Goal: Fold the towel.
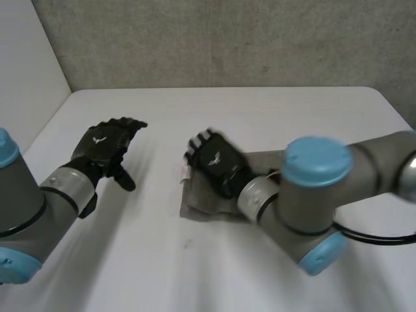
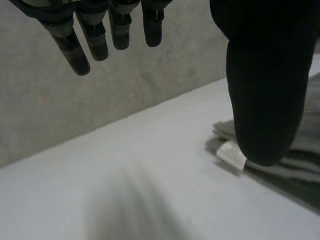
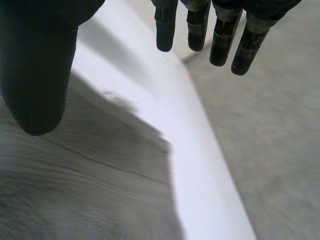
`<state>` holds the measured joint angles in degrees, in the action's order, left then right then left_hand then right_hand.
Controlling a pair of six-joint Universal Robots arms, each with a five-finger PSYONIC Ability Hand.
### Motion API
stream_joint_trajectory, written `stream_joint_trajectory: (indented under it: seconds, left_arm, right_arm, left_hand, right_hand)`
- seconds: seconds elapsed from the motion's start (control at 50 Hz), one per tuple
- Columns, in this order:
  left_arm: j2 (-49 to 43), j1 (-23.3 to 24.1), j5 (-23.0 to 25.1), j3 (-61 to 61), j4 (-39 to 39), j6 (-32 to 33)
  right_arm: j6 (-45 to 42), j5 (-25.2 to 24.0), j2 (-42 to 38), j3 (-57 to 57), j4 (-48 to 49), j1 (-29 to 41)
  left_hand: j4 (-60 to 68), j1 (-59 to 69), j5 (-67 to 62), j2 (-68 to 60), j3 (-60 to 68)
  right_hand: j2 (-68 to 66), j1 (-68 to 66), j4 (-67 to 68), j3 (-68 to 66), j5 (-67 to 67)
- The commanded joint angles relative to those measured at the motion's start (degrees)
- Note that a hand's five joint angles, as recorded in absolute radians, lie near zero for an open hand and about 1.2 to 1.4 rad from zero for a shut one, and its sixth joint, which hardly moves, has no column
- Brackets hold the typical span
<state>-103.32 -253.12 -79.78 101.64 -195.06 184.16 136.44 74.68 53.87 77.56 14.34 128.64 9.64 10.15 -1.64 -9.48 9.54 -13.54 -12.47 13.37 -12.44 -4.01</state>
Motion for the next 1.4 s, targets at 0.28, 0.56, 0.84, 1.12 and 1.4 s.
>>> stream_joint_trajectory:
  seconds: [0.28,0.56,0.84,1.12,1.4]
  left_arm:
    - [-20.5,17.9,-0.6,-20.6,-2.1,2.7]
    - [-20.1,19.2,-6.8,-17.2,-2.2,7.8]
    - [-8.6,15.9,-10.7,-9.7,-2.4,7.9]
    - [-4.1,12.5,-11.7,-5.1,-3.1,7.8]
    - [-7.5,14.0,-11.5,-12.5,-7.3,6.0]
  right_arm:
    - [24.0,-2.5,19.6,27.6,-5.6,-29.1]
    - [15.0,-4.4,14.3,29.1,1.6,-34.4]
    - [19.8,2.8,11.9,11.3,1.9,-10.6]
    - [19.8,3.1,-5.0,0.5,-3.5,4.0]
    - [31.2,4.8,13.3,6.3,-3.6,-5.6]
  left_hand:
    - [0.4,-0.1,1.6,-0.6,0.5]
    - [0.4,-0.1,1.6,-0.5,0.5]
    - [0.4,-0.1,1.6,-0.5,0.5]
    - [0.4,-0.1,1.6,-0.5,0.5]
    - [0.4,-0.1,1.6,-0.5,0.5]
  right_hand:
    - [3.5,2.5,-3.4,2.4,4.0]
    - [-66.5,-67.5,66.6,-67.6,-66.0]
    - [-66.5,-67.5,66.6,-67.6,-66.0]
    - [-66.5,-67.5,66.6,-67.6,-66.0]
    - [3.5,2.5,-3.4,2.4,4.0]
